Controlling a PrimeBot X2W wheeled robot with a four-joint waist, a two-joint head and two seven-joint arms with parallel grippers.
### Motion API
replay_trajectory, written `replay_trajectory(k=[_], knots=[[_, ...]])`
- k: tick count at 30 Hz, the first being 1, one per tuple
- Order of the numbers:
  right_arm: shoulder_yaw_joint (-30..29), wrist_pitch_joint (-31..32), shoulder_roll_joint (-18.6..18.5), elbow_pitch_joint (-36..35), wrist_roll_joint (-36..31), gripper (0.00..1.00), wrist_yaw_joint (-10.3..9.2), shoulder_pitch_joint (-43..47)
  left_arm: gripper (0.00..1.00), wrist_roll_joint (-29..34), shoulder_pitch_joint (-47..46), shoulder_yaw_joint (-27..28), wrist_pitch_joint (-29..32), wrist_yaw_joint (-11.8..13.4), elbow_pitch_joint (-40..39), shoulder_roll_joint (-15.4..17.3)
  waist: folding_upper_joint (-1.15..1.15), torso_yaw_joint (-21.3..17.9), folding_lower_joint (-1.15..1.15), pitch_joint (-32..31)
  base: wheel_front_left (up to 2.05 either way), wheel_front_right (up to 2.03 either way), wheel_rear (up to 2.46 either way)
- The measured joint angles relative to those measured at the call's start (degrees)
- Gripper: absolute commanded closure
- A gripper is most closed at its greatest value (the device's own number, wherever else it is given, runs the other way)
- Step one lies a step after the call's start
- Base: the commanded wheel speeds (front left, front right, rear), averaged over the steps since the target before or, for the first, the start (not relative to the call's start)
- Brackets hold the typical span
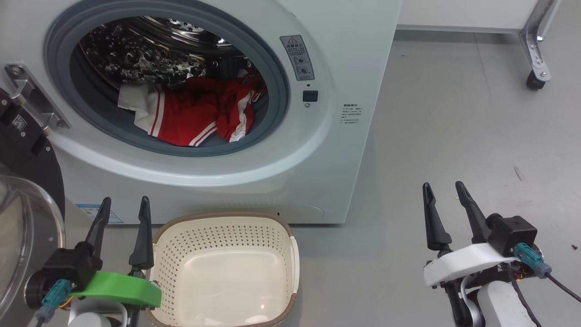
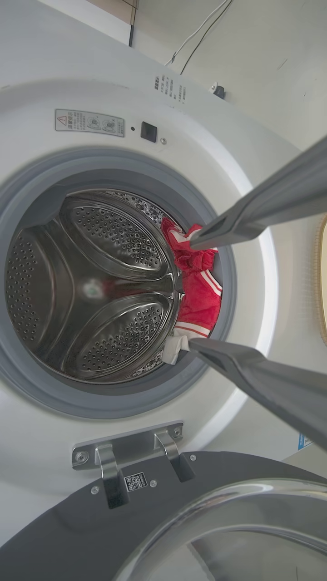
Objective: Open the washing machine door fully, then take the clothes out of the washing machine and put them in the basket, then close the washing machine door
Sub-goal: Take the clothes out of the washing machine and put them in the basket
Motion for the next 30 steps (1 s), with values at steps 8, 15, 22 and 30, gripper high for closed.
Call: replay_trajectory(k=[8, 15, 22, 30], knots=[[0.0, 0.0, 0.0, 0.0, 0.1, 0.00, 0.00, 0.0, 0.00, 0.0, 0.0, 0.1, 0.0, 0.0, 0.0, 0.0, 0.00, 0.1, 0.00, 0.2, 0.00, 0.00, 0.00], [-0.1, 0.0, 0.0, 0.0, 0.1, 0.00, 0.00, 0.0, 0.00, 0.0, 0.0, 0.1, 0.0, 0.0, -0.1, -0.1, 0.00, 0.0, 0.00, 0.4, 0.00, 0.00, 0.00], [-0.1, 0.0, 0.0, 0.0, 0.1, 0.00, 0.00, 0.0, 0.00, 0.0, 0.0, 0.1, 0.0, -0.1, -0.1, -0.2, 0.00, 0.0, 0.00, 0.5, 0.00, 0.00, 0.00], [-0.1, 0.0, 0.0, 0.0, 0.1, 0.00, 0.00, 0.0, 0.00, 0.0, 0.0, 0.1, 0.0, -0.1, -0.1, -0.2, 0.00, 0.0, 0.00, 0.6, 0.00, 0.00, 0.00]])
